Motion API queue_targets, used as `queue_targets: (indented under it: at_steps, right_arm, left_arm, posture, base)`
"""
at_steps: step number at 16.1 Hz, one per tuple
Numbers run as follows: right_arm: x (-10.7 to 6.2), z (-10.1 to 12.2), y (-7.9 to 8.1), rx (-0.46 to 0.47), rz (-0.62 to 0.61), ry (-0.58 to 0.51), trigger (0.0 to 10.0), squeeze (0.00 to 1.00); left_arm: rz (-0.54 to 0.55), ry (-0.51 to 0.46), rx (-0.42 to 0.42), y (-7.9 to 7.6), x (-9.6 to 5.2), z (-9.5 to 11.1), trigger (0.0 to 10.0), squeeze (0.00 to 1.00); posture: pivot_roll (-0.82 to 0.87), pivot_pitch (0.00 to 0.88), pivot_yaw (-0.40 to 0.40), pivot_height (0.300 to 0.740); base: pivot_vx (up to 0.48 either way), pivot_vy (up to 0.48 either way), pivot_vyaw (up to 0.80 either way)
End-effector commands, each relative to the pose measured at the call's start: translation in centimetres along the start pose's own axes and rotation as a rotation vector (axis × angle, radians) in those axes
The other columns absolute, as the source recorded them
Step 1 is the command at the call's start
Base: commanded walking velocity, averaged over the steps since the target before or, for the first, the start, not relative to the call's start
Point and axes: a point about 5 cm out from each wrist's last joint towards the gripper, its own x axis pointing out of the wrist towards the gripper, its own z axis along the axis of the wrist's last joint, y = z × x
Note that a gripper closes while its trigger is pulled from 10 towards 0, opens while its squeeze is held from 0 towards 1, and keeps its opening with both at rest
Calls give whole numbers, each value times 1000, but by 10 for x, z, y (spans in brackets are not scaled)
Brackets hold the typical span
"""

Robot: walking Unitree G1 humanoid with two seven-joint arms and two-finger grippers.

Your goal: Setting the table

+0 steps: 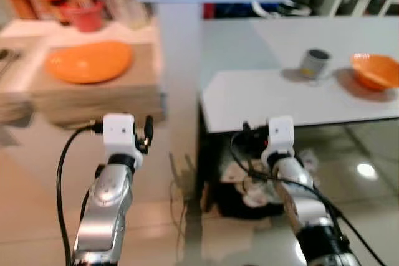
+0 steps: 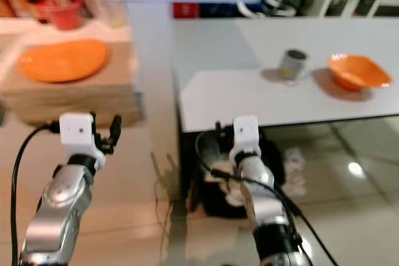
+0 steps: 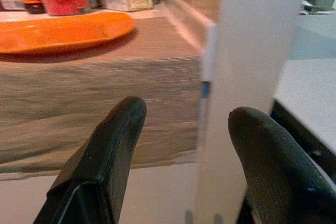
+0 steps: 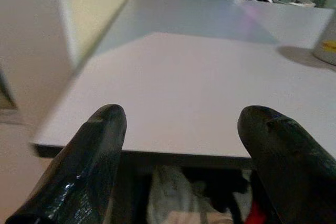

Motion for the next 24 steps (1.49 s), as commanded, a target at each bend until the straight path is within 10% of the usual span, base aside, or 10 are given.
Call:
queue_targets:
  at_steps: [1, 24]
  right_arm:
    - [-2, -4, -6, -7, -19, 14, 10000, 0]
    - [1, 5, -4, -87, -44, -65, 10000, 0]
  left_arm:
    - [-15, -2, -5, -6, 1, 1, 10000, 0]
    - [-106, -50, 21, -15, 8, 12, 10000, 0]
  posture:
    - [27, 0, 23, 740]
    - [29, 0, 26, 740]
  base:
    - [0, 480, 794]
    - [35, 104, 70]
